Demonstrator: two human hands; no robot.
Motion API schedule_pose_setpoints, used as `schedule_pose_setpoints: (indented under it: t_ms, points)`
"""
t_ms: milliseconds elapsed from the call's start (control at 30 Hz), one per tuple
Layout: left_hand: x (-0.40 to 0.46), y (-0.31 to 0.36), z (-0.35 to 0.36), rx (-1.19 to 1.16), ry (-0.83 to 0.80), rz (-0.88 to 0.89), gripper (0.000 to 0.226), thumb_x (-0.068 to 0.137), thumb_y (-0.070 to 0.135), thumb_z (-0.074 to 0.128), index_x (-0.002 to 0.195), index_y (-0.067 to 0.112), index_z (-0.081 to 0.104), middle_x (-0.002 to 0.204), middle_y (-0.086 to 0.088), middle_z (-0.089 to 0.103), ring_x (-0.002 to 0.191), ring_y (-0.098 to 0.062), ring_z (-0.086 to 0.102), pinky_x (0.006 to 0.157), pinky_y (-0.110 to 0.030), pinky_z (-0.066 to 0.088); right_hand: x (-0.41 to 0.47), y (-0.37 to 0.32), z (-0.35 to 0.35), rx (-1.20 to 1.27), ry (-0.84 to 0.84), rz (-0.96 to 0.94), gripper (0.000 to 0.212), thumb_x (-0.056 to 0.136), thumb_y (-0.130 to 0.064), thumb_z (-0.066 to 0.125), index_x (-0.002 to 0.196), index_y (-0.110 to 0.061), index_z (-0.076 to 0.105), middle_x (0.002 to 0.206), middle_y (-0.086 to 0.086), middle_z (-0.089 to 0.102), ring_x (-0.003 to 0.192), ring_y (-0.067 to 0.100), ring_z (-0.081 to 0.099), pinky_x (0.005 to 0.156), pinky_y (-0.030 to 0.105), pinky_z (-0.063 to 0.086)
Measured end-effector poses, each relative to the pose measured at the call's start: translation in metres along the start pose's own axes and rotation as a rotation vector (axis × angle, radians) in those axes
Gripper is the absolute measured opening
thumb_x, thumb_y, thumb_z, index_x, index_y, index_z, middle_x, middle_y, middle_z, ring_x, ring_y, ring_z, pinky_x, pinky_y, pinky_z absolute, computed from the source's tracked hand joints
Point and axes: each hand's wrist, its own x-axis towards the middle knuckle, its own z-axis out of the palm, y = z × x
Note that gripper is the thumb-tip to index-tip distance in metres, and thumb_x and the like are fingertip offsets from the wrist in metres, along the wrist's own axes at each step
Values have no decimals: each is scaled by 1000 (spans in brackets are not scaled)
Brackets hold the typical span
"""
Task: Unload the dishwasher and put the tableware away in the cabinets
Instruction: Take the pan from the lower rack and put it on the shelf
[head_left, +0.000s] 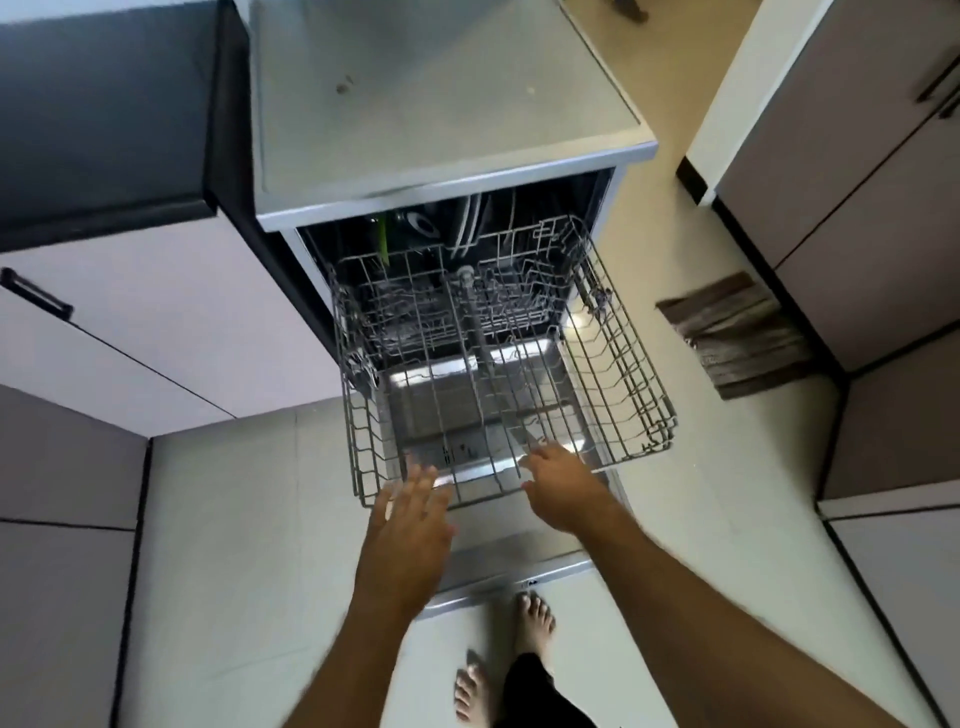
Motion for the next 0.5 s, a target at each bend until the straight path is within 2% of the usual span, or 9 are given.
schedule_pose_setpoints:
  t_ms: [67, 167, 267, 333, 433, 500]
  points:
    - [-7, 7, 20, -23, -64, 37, 47, 96, 36, 43, 139, 19, 53, 148, -5, 49, 143, -24, 37, 117, -45, 17, 4, 2, 17, -48, -31, -1, 47, 97, -14, 46, 143, -12, 46, 149, 11, 44, 140, 28, 33, 116, 42, 31]
    - [-4, 12, 42, -59, -76, -12, 48, 100, 37, 39, 143, 19, 48, 150, -5, 46, 144, -23, 34, 119, -44, 15, 13, 3, 40, -70, -56, 5, 46, 97, -14, 46, 143, -14, 47, 146, 10, 47, 138, 28, 38, 117, 46, 27]
    - [11, 14, 59, -142, -32, -42, 44, 104, 32, 36, 144, 18, 47, 151, -5, 44, 145, -23, 32, 122, -39, 13, 26, 12, 61, -109, -50, -22, 38, 99, -17, 46, 136, -22, 54, 135, 7, 59, 126, 24, 51, 116, 47, 25]
    - [21, 16, 66, -253, -45, -94, 42, 106, 30, 35, 145, 18, 45, 152, -4, 42, 146, -23, 30, 121, -36, 10, 32, 19, 72, -117, 23, -54, 35, 100, -17, 45, 130, -27, 59, 124, 5, 65, 116, 22, 57, 114, 45, 29]
    - [35, 19, 76, -305, -36, -118, 38, 106, 31, 37, 141, 23, 51, 143, 2, 53, 136, -19, 43, 119, -36, 21, 37, 33, 90, -75, 170, -76, 35, 100, -16, 45, 125, -30, 64, 117, 1, 69, 110, 20, 60, 114, 41, 28]
    - [42, 20, 79, -288, 3, -106, 31, 101, 28, 51, 127, 21, 64, 127, 3, 66, 122, -19, 57, 112, -39, 34, 42, 44, 101, -27, 219, -64, 35, 97, -14, 49, 120, -31, 67, 116, -4, 70, 111, 17, 59, 119, 43, 20]
